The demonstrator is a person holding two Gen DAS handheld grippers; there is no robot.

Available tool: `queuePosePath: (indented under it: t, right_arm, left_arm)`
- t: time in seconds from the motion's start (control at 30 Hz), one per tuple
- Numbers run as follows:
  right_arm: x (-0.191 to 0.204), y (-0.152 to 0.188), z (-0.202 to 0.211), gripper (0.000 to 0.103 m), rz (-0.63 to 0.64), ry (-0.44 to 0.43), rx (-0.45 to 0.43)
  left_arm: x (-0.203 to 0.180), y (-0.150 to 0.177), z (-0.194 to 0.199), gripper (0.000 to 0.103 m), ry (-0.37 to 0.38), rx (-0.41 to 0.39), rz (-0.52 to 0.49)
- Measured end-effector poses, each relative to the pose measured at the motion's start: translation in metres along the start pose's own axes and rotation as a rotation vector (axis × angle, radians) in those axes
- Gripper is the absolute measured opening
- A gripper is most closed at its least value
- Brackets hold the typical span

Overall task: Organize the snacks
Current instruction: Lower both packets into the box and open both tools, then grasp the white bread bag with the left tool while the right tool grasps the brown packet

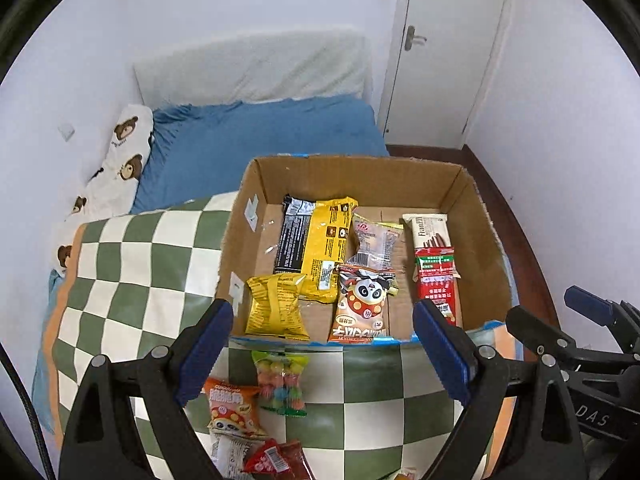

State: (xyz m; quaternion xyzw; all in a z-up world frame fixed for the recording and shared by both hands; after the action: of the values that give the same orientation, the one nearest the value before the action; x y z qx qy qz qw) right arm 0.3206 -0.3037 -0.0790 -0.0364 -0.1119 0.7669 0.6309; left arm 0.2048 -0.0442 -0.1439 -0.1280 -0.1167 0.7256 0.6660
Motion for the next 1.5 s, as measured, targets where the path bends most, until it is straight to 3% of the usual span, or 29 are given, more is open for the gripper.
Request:
queuePosePath:
  t: [0.3,0.47,0.63,0.87,1.0,1.13,1.23,1.3,1.33,1.37,1.4,1.5]
  right_arm:
    - [0.013,0.022,0.048,0.093,-0.004,-0.016,-0.095]
    - [0.019,0.037,0.058,0.096,-0.027,-0.066,-0.096]
    - [0.041,0.072,0.021,0.097,-0.026,-0.154,0.032]
    - [0.102,0.150,-0.081,0.097,0.022,-0.268,0.326]
    - [0.141,0.186,-0.137,0.097,0.073,-0.279,0.452]
    - [0.174,0.215,-0.188,0.096,0.140,-0.226,0.533]
    - [0.190,0.229,-0.218,0.093,0.172,-0.179,0.567]
    - [0.194,0.233,-0.229,0.090,0.207,-0.111,0.543]
    - [0.194,0.234,-0.230,0.080,0.225,-0.075,0.523]
    - [0.192,0.233,-0.228,0.063,0.239,-0.039,0.504]
    - [0.187,0.233,-0.226,0.058,0.235,-0.027,0.496]
    - [0.164,0.232,-0.220,0.058,0.167,-0.035,0.505]
  left_arm:
    - [0.004,0.020,0.039,0.092,-0.015,-0.077,-0.001]
    - [0.014,0.032,0.051,0.092,-0.014,-0.083,0.021]
    - [0.054,0.069,0.035,0.092,-0.050,-0.026,0.088]
    - [0.136,0.158,-0.041,0.092,-0.149,0.221,0.225]
    - [0.167,0.195,-0.072,0.092,-0.213,0.311,0.260]
    - [0.186,0.218,-0.092,0.092,-0.245,0.370,0.266]
    - [0.188,0.226,-0.106,0.092,-0.233,0.409,0.247]
    - [0.187,0.224,-0.116,0.092,-0.204,0.426,0.231]
    - [0.184,0.224,-0.120,0.092,-0.177,0.439,0.230]
    - [0.181,0.223,-0.124,0.092,-0.147,0.451,0.232]
    - [0.176,0.222,-0.128,0.092,-0.105,0.461,0.235]
    - [0.161,0.216,-0.140,0.092,-0.004,0.486,0.228]
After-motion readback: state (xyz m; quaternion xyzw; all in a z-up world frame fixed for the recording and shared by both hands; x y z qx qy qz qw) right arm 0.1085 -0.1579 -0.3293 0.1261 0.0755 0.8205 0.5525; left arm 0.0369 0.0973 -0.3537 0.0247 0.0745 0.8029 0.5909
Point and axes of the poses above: each gripper's, at about its wrist camera, not at the fingertips, and z roughly against the way its jaws point, x to its left, y to its underside, the point moved 9 cm from there along -z, roughly the way its jaws point, and after that the axes turned 15 degrees about x, right-handed, at the moved point
